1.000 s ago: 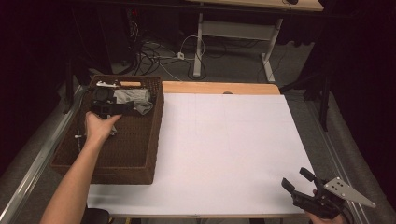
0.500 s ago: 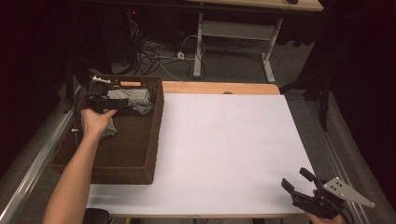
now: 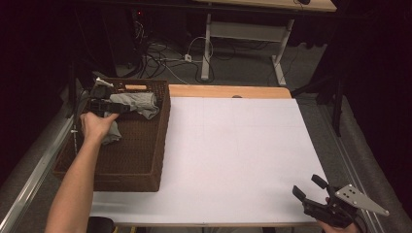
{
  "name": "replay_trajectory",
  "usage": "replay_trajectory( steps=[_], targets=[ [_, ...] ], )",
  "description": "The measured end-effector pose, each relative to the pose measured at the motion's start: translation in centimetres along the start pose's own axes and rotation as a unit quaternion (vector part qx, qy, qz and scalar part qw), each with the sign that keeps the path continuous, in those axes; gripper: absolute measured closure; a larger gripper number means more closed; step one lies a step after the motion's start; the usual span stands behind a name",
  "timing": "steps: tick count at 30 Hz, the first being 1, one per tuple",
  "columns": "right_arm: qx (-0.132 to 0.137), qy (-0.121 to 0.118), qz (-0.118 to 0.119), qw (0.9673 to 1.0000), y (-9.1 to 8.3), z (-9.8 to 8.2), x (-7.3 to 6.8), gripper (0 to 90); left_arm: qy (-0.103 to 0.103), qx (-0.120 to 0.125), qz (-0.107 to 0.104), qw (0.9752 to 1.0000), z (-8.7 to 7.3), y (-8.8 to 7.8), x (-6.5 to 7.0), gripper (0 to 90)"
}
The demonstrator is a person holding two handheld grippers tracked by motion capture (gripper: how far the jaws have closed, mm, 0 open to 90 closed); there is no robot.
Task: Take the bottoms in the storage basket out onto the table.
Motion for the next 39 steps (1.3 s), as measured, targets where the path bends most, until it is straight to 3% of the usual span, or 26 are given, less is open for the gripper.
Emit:
replay_trajectory(
  steps=[9, 16, 22, 32, 36, 39],
  targets=[
    [-0.001, 0.000, 0.000, 1.0000, 0.0, 0.0, 0.0, 18.8, -0.008, -0.020, 0.041, 0.9989, -0.5, 0.9, -1.4, 16.1],
    [-0.002, 0.001, -0.001, 1.0000, 0.1, 0.0, 0.0, 18.8, -0.028, -0.009, 0.060, 0.9978, -0.3, 1.5, -2.1, 16.2],
    [-0.002, 0.001, -0.001, 1.0000, 0.1, 0.0, -0.1, 18.8, -0.032, 0.009, 0.049, 0.9982, 0.2, 1.6, -1.8, 16.2],
    [-0.011, 0.000, -0.003, 0.9999, 0.4, -0.1, -0.1, 19.0, -0.030, -0.005, 0.062, 0.9976, 2.2, 2.8, -1.7, 16.2],
    [-0.009, -0.001, -0.004, 0.9999, 0.4, 0.0, -0.2, 19.2, -0.041, 0.007, 0.038, 0.9984, 2.9, 2.9, -1.8, 16.0],
    [-0.006, 0.002, -0.003, 1.0000, 0.3, 0.0, -0.2, 19.2, -0.062, 0.006, 0.021, 0.9979, 3.2, 3.1, -2.1, 12.9]
  ],
)
Point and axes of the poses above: each handheld gripper's, and its own axes: y roughly forward along the jaws, z roughly out of its top, x roughly to its right, the point moved 4 cm from there along y, roughly forward along the jaws, and after that the axes turned 11 degrees about -y, right-handed, at the moved point
